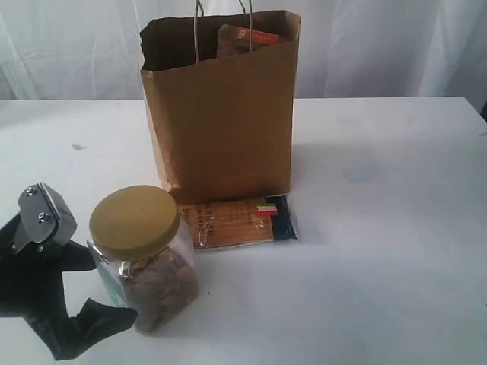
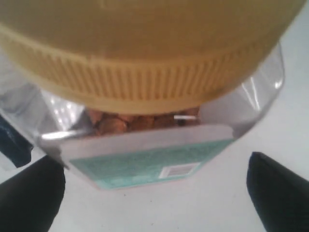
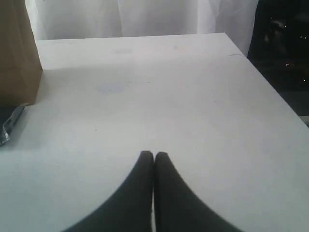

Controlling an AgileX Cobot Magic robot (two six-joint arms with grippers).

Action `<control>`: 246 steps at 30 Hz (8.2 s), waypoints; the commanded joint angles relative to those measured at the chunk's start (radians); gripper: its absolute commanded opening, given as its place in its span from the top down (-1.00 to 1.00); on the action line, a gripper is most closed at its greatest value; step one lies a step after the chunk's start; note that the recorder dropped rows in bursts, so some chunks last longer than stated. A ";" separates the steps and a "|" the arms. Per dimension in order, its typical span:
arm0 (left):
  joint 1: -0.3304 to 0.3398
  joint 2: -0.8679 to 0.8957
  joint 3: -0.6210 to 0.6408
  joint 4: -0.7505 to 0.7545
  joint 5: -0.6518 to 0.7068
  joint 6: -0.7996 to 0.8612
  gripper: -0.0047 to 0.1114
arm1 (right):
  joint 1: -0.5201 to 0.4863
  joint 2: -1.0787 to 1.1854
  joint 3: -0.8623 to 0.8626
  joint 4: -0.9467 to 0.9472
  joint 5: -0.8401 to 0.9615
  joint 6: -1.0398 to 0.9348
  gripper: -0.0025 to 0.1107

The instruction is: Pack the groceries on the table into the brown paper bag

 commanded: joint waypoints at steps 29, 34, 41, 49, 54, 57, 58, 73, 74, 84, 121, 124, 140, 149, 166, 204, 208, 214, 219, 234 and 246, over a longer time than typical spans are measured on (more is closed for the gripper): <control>0.003 0.038 -0.066 -0.081 -0.070 0.157 -0.88 | 0.001 -0.004 0.001 -0.003 -0.009 0.006 0.96; 0.003 0.045 -0.080 0.050 -0.069 0.157 -0.88 | 0.001 -0.004 0.001 -0.003 -0.009 0.006 0.96; 0.003 0.115 -0.126 0.157 -0.064 0.157 -0.88 | 0.001 -0.004 0.001 -0.003 -0.009 0.006 0.96; 0.003 0.160 -0.158 0.164 -0.026 0.157 -0.88 | 0.001 -0.004 0.001 -0.003 -0.009 0.006 0.96; 0.003 0.160 -0.158 0.164 -0.019 0.157 -0.88 | 0.001 -0.004 0.001 -0.003 -0.009 0.006 0.96; 0.003 0.160 -0.158 0.164 -0.019 0.157 -0.80 | 0.001 -0.004 0.001 -0.003 -0.009 0.006 0.96; 0.003 0.160 -0.158 0.164 -0.021 0.157 -0.68 | 0.001 -0.004 0.001 -0.003 -0.009 0.006 0.96; 0.003 0.160 -0.158 0.153 -0.014 0.159 0.92 | 0.001 -0.004 0.001 -0.003 -0.009 0.006 0.96; 0.003 0.160 -0.158 0.153 -0.002 0.159 0.92 | 0.001 -0.004 0.001 -0.003 -0.009 0.006 0.96; 0.003 0.020 -0.158 0.097 0.065 0.088 0.92 | 0.001 -0.004 0.001 -0.003 -0.009 0.006 0.96; 0.003 -0.514 -0.185 0.259 0.271 -0.396 0.92 | 0.001 -0.004 0.001 -0.002 -0.009 0.006 0.96; 0.003 -0.567 -0.188 0.259 0.268 -0.396 0.92 | 0.001 -0.004 0.001 0.000 -0.009 0.006 0.96; 0.003 -0.696 -0.300 0.131 -0.034 -0.377 0.92 | 0.001 -0.004 0.001 0.000 -0.009 0.006 0.96; 0.003 -0.507 -0.611 0.125 -0.176 -0.231 0.92 | 0.001 -0.004 0.001 0.000 -0.007 0.006 0.96; 0.003 0.274 -1.279 0.116 0.274 -0.223 0.92 | 0.001 -0.004 0.001 0.000 -0.007 0.013 0.96; 0.003 0.320 -1.281 0.124 0.272 -0.026 0.92 | 0.001 -0.004 0.001 0.000 -0.009 0.013 0.96; 0.003 0.346 -1.281 0.181 0.318 -0.105 0.92 | 0.001 -0.004 0.001 0.000 -0.007 0.013 0.96; 0.003 0.387 -1.281 0.213 0.357 -0.100 0.92 | 0.001 -0.004 0.001 0.000 -0.009 0.013 0.96; 0.003 0.391 -1.281 0.250 0.374 -0.096 0.92 | 0.001 -0.004 0.001 0.000 -0.009 0.013 0.96; 0.003 0.391 -1.281 0.457 0.562 -0.100 0.92 | 0.001 -0.004 0.001 0.000 -0.009 0.013 0.96; 0.003 0.391 -1.281 0.526 0.557 -0.100 0.31 | 0.001 -0.004 0.001 0.000 -0.009 0.013 0.96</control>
